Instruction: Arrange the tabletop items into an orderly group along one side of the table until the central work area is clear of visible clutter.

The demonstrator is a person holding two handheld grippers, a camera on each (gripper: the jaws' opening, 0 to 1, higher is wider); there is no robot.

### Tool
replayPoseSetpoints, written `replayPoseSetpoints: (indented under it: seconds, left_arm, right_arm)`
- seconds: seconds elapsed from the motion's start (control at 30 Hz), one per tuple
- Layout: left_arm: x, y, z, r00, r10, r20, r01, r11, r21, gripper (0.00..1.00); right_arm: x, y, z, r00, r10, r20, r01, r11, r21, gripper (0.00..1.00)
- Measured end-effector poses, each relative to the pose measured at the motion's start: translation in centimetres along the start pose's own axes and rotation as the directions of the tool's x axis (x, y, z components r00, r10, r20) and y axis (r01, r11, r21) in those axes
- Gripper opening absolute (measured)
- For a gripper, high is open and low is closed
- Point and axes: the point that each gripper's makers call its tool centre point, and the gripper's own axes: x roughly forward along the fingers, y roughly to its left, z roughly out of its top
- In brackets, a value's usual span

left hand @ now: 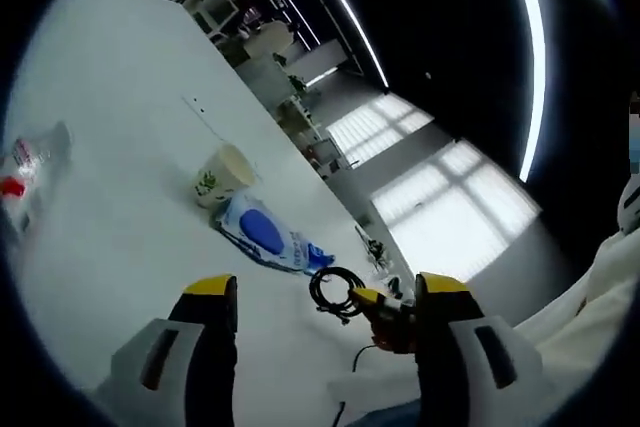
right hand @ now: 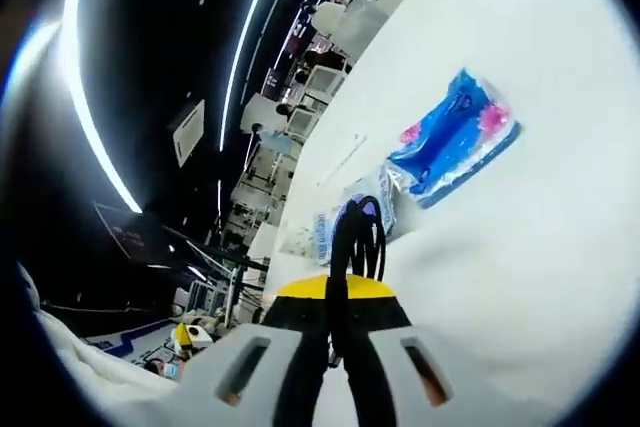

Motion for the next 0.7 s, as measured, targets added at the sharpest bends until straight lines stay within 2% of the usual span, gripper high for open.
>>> replayPoseSetpoints:
  seconds: [0.13, 0.27, 0.43, 0.6, 0.7]
  left_arm:
    - [-0.2, -0.4, -0.2, 1.000, -0.011, -0.002, 0.011, 1.000, 0.010, 0.72]
    - [-0.6, 0.1, -0.2, 1.000, 0.004, 0.009, -0.004, 1.000, -0.001, 0.72]
    - [-0.9, 0.3, -0.7, 1.000, 0.013, 0.000, -0.013, 1.000, -0.013, 0.72]
    - [-0.6, 0.1, -1.4, 1.000, 0.009, -0.022, -0.010, 1.000, -0.020, 0.72]
    - [-0.4, -0.1, -1.5, 1.000, 0.005, -0.024, -0.005, 1.000, -0.017, 0.72]
  right_arm:
    - [-0.1, -1.0, 0.1, 1.000, -0.010, 0.005, 0.010, 1.000, 0.020, 0.00]
    - [-0.1, -2.3, -0.4, 0.998, -0.054, -0.014, 0.054, 0.999, 0.009, 0.00]
    - [-0.3, -2.5, -0.3, 0.999, -0.046, 0.006, 0.046, 0.999, 0.012, 0.00]
    - [-0.9, -3.7, -0.1, 0.993, -0.110, 0.039, 0.109, 0.993, 0.037, 0.01]
    - [-1.1, -4.7, 0.1, 0.986, -0.158, 0.053, 0.157, 0.987, 0.022, 0.02]
